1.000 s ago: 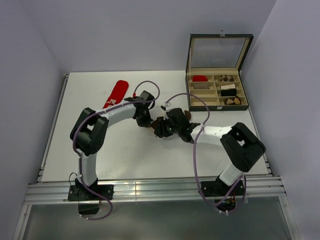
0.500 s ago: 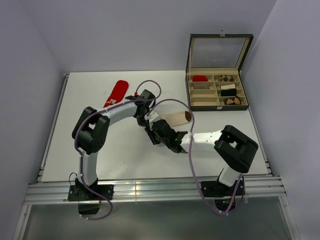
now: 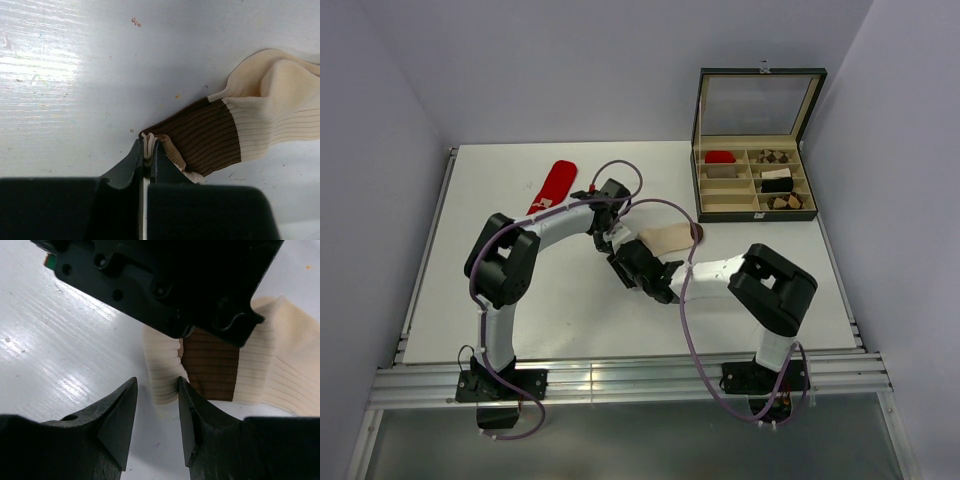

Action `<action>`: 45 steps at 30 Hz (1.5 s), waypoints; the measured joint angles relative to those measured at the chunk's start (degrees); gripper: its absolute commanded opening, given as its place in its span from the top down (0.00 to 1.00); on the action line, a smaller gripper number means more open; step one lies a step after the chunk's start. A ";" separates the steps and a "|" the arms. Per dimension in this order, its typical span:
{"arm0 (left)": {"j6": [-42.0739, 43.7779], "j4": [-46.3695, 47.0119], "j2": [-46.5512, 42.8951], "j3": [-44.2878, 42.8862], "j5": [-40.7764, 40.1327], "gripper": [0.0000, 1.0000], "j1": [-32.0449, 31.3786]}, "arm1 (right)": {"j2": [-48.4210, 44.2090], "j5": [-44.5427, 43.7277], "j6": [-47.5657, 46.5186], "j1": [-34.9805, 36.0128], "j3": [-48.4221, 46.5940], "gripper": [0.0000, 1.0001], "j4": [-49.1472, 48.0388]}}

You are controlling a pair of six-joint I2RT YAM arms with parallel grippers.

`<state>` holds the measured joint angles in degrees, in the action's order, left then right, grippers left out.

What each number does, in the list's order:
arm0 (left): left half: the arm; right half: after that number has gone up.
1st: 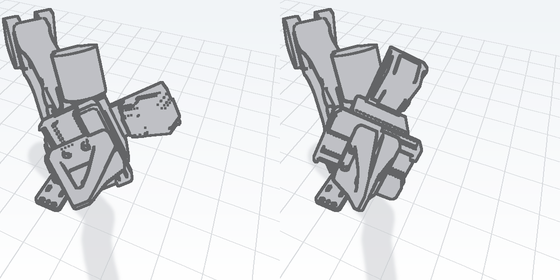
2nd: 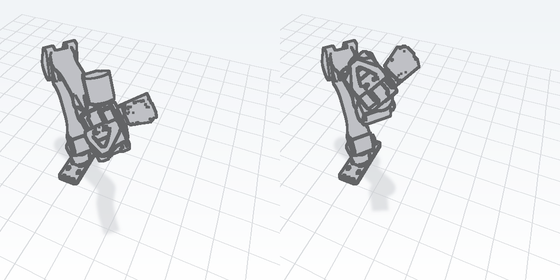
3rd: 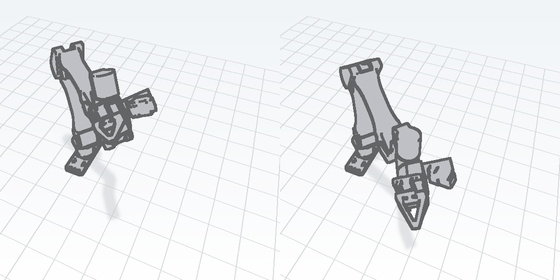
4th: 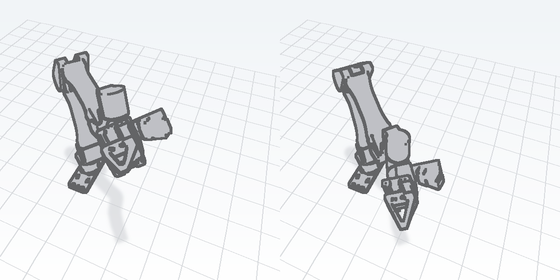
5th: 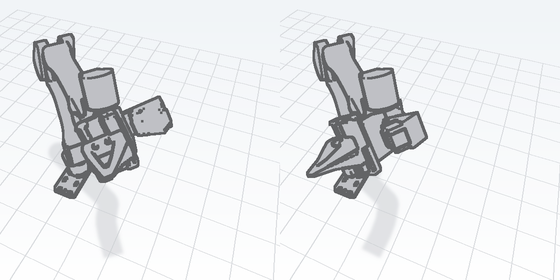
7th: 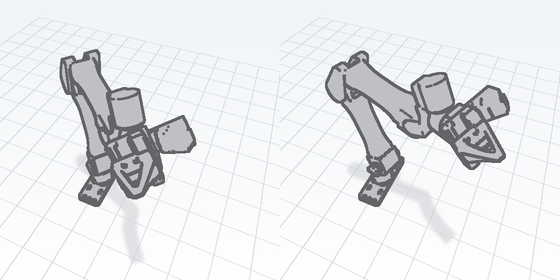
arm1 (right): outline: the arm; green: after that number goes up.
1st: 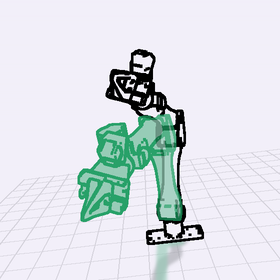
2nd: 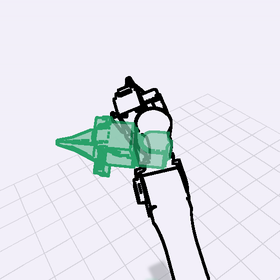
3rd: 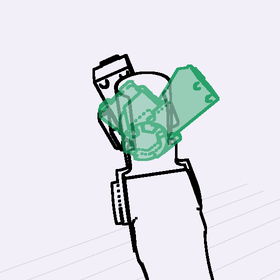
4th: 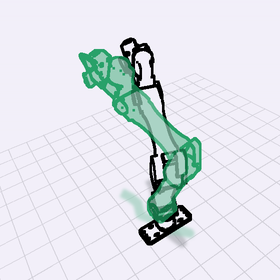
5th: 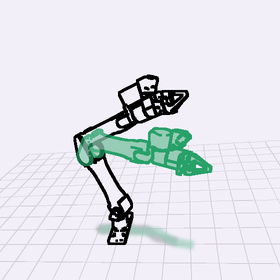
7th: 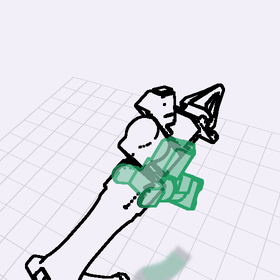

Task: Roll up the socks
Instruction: Roll the sock at the center of the board.

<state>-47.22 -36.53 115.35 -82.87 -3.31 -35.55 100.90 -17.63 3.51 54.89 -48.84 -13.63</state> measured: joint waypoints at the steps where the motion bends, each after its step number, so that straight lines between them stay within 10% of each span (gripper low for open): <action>1: 0.02 0.02 0.00 0.00 0.02 1.00 0.00 | 0.17 -0.20 -0.02 0.00 -0.02 0.55 0.00; 7: 0.02 0.09 0.00 0.00 0.42 0.99 0.35 | 2.01 -2.08 -0.33 0.00 -0.96 0.67 0.37; 11: 0.00 0.33 0.00 0.02 0.28 0.89 0.39 | 2.34 -2.91 -0.20 0.00 -1.14 1.00 0.31; 24: -7.26 7.34 -5.84 8.17 -1.36 0.36 1.57 | 0.07 18.34 7.80 -10.25 -1.16 1.00 3.08; 35: -15.67 20.61 -17.03 18.03 -0.46 0.34 2.89 | 6.86 55.30 23.30 -27.74 0.22 1.00 -4.66; 45: -15.67 23.39 -14.53 18.16 1.75 0.40 0.46 | 12.41 67.93 33.14 -32.46 0.72 1.00 -9.49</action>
<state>-62.89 -13.15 100.82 -64.71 -1.56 -35.09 113.32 50.30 36.64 22.44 -48.12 -23.11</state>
